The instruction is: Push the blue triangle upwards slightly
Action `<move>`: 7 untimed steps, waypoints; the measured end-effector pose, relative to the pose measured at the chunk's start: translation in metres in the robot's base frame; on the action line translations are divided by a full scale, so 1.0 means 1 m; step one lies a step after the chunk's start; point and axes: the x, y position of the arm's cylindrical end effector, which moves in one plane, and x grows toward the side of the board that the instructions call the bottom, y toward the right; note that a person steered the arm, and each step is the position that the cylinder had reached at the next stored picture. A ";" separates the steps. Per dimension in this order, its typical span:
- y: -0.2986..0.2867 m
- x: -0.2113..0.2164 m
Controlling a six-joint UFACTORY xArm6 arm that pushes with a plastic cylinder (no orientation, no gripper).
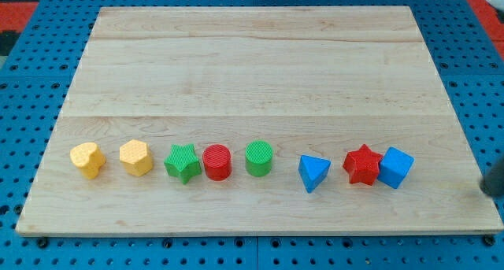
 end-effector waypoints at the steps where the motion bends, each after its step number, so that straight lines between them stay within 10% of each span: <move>1: -0.090 0.014; 2: -0.213 0.007; 7: -0.218 -0.038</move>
